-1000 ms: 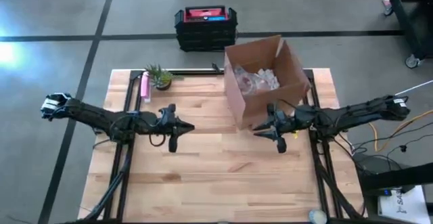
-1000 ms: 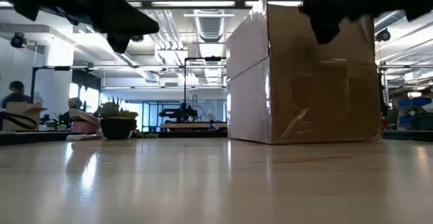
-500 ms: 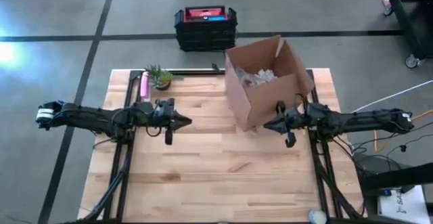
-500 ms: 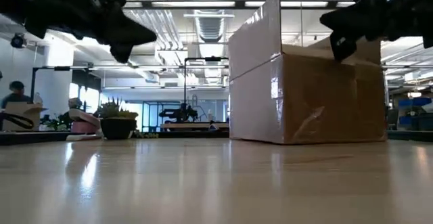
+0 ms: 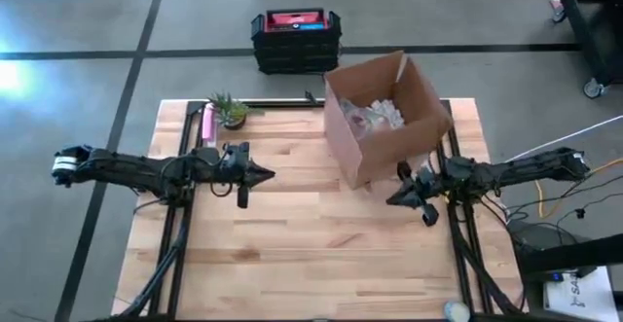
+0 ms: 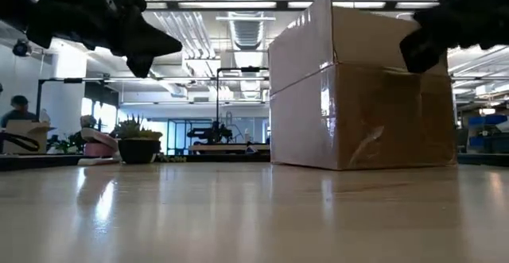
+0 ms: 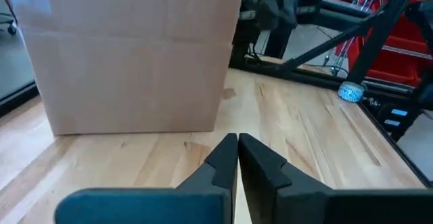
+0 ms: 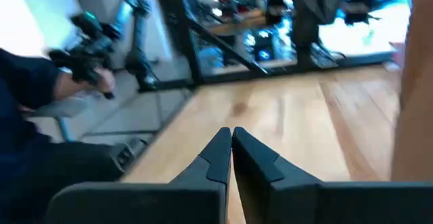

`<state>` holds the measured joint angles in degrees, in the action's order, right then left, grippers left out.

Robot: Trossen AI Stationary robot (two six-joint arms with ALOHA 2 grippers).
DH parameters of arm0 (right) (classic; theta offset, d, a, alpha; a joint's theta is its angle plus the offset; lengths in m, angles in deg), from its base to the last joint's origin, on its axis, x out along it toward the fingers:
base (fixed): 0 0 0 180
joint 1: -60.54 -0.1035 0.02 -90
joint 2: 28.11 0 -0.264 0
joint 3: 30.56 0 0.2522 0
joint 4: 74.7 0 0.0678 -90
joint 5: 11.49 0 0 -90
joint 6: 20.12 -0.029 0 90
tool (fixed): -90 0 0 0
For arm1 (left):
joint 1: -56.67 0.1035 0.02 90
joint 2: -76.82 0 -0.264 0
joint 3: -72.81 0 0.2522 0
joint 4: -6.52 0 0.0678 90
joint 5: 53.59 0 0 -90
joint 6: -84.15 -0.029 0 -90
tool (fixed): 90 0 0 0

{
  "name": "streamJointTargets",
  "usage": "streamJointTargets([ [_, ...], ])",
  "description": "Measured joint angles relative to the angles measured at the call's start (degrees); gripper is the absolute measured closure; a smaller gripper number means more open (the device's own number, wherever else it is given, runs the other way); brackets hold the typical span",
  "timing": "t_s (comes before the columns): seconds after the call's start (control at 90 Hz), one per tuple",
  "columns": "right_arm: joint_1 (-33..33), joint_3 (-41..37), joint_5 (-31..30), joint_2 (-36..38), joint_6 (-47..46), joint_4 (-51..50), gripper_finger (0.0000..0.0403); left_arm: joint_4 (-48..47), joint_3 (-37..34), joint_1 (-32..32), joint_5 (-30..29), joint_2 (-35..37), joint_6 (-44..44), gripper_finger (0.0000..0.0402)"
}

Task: Wrap mug
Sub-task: Return to Home Position

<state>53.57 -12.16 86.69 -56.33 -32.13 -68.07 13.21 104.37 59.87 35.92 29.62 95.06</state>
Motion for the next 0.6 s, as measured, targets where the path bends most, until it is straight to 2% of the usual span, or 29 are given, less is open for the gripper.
streamJointTargets([
  [0.056, -0.87, -1.65, -4.94, -0.02, 1.01, 0.40, 0.0403, -0.06, 0.00, 0.00, 0.00, 0.02, -0.30, 0.0401],
  [0.122, -1.06, -2.83, -7.45, 0.03, 2.02, 0.93, 0.0403, -0.02, 0.00, 0.00, 0.00, 0.02, -0.42, 0.0401],
  [0.411, 0.65, -3.27, -8.39, 3.06, 7.21, 0.19, 0.0403, 0.00, 0.00, 0.00, 0.00, 0.04, -0.56, 0.0401],
  [0.6, 2.99, -3.30, -7.55, 7.63, 7.32, -5.15, 0.0403, 0.05, 0.00, 0.01, 0.02, 0.07, -0.85, 0.0401],
])
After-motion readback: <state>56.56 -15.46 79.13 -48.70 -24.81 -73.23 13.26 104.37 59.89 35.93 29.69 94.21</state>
